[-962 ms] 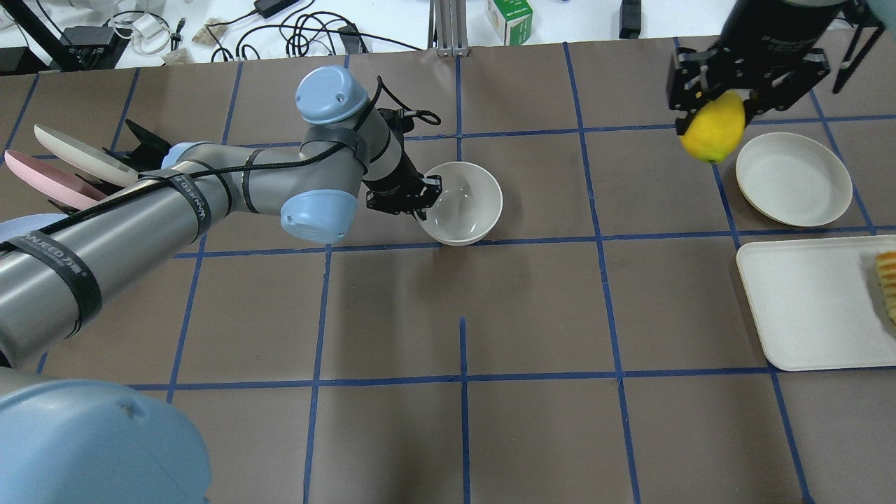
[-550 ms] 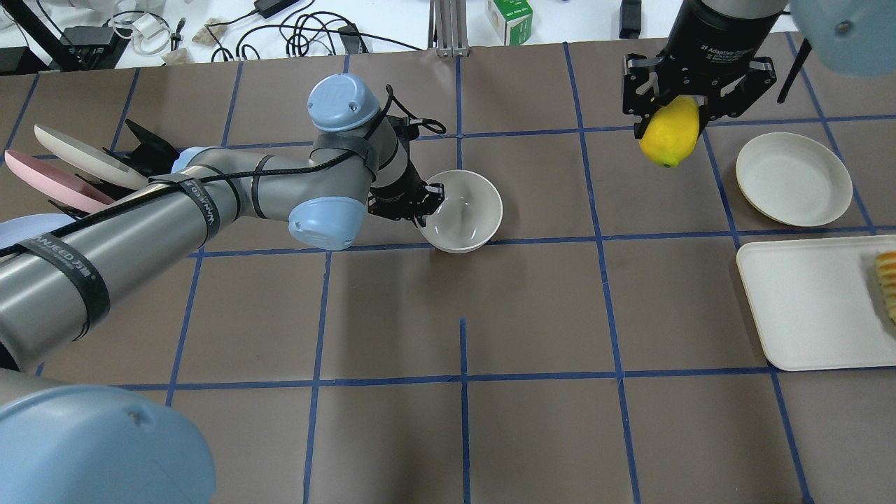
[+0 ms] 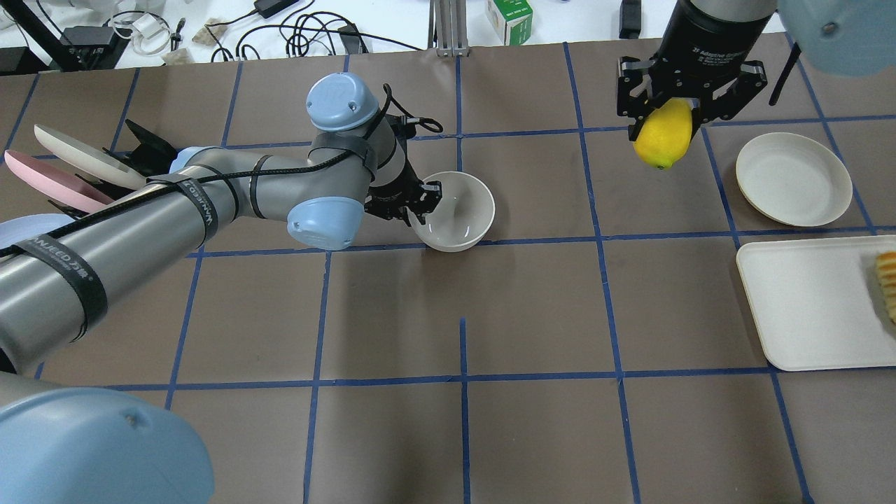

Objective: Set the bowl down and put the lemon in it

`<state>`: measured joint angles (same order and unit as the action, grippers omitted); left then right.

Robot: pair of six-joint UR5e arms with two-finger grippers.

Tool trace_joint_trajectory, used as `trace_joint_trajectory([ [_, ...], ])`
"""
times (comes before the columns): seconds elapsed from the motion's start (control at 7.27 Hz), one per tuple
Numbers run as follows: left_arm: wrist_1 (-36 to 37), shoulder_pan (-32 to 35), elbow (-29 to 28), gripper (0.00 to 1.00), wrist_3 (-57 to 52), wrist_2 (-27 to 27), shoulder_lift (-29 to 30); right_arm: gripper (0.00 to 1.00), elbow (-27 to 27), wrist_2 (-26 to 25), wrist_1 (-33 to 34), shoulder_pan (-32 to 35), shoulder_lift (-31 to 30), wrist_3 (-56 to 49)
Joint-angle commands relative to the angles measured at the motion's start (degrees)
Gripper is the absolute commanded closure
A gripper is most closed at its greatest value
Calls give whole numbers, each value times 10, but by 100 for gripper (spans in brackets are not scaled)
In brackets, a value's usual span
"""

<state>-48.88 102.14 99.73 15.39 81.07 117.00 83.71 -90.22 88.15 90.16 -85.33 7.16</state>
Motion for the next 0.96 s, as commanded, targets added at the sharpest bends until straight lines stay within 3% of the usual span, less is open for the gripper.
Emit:
trace_joint_trajectory([
  [0.0, 0, 0, 0, 24, 3, -4, 0, 70, 0, 0, 0, 0, 1, 0],
  [0.28, -25, -25, -9, 6, -12, 1, -35, 69, -1, 0, 48, 23, 31, 0],
  [0.41, -75, -67, -19, 2, -70, 1, -65, 69, -1, 1, 102, 72, 72, 24],
  [0.55, -169, -97, -45, 1, -125, 7, -98, 68, -3, 0, 158, 111, 120, 82],
  [0.83, -354, -107, -98, 1, -200, 101, -183, 69, -1, 0, 223, 179, 206, 149],
])
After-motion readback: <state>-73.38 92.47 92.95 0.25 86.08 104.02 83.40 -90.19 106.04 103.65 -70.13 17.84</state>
